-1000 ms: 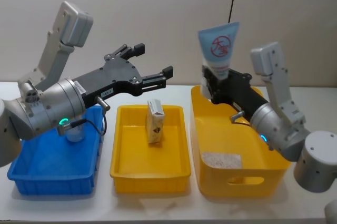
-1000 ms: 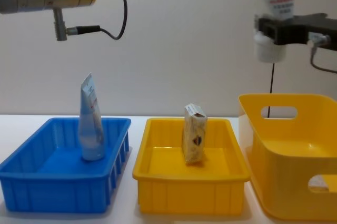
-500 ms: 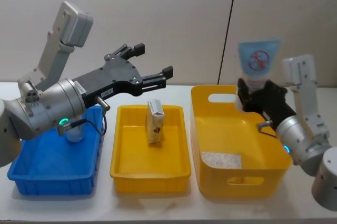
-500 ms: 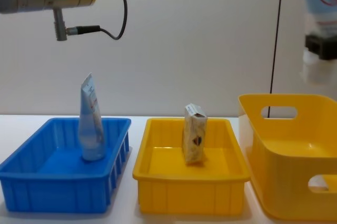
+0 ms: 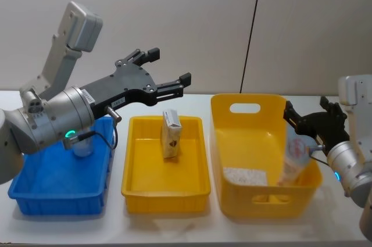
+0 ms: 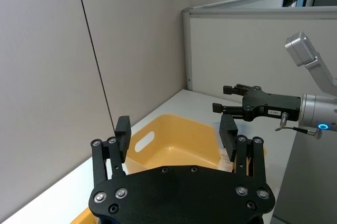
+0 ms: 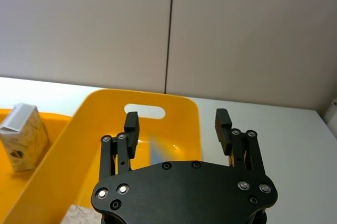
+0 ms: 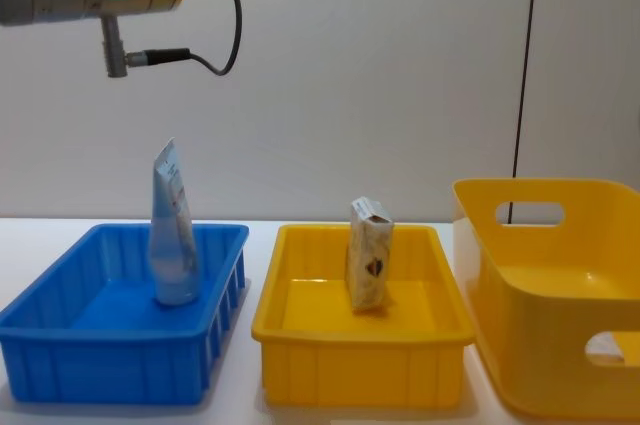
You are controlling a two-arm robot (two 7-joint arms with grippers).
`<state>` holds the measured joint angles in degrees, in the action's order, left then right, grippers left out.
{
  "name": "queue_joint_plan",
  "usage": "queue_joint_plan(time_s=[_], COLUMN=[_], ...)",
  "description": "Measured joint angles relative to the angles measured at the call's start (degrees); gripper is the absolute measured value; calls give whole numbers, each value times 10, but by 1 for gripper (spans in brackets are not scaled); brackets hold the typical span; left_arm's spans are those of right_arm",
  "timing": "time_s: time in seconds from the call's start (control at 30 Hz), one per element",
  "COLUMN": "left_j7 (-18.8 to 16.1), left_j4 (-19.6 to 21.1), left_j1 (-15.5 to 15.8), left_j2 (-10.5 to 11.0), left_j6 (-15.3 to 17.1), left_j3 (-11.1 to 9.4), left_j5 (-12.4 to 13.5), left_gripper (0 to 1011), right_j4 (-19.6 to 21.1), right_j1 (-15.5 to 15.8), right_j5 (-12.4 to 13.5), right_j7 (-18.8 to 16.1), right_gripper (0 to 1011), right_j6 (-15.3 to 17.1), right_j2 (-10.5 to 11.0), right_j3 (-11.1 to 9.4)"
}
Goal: Bimanual collaborative sorting of washing and personal care products
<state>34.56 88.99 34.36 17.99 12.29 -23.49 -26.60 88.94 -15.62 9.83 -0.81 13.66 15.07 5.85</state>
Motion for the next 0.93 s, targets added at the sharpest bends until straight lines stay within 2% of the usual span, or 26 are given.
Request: queue_joint_plan(time_s=[0.2, 0.93], left_j7=[0, 0], left_j4=[0, 0], left_j1=[0, 0], left_j2=[0, 0], left_j6=[0, 0], left_j3=[0, 0], left_j5=[0, 0], left_gripper=[1001, 1001], right_j4=[3, 6], right_j1=[7, 16], right_j5=[-1, -3], right_j7=[10, 22], right_gripper=[1003, 1004], right_j6=[6, 13], right_j2=[0, -1], right_j3=[-8, -18])
